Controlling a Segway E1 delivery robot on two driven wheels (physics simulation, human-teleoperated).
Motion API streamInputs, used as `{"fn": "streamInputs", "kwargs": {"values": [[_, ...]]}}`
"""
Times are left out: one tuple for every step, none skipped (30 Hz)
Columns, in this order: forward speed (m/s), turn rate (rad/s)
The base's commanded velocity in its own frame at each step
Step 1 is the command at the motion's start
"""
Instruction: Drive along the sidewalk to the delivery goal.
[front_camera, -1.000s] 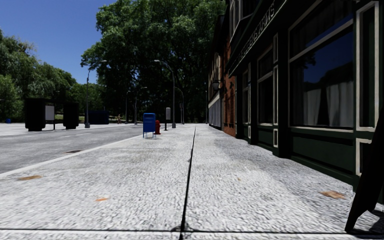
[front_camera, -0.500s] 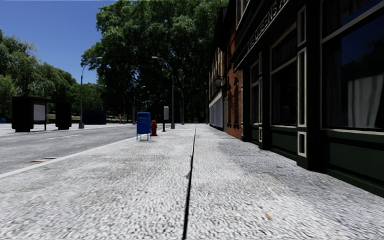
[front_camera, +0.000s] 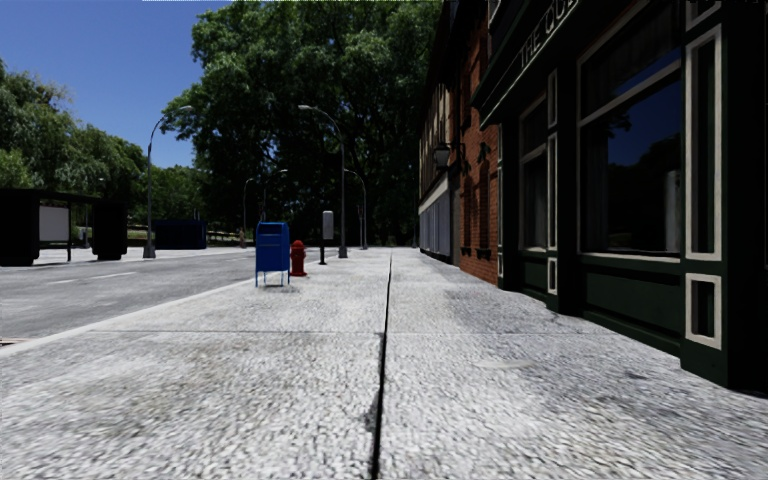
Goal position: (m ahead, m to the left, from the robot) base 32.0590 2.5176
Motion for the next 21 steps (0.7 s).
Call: {"fn": "streamInputs", "kwargs": {"values": [[2.0,0.0],[2.0,0.0],[2.0,0.0],[2.0,0.0],[2.0,0.0],[2.0,0.0],[2.0,0.0],[2.0,0.0],[2.0,0.0],[2.0,0.0],[2.0,0.0],[2.0,0.0],[2.0,0.0],[2.0,0.0],[2.0,0.0],[2.0,0.0],[2.0,0.0],[2.0,0.0],[2.0,0.0],[2.0,0.0],[2.0,0.0]]}}
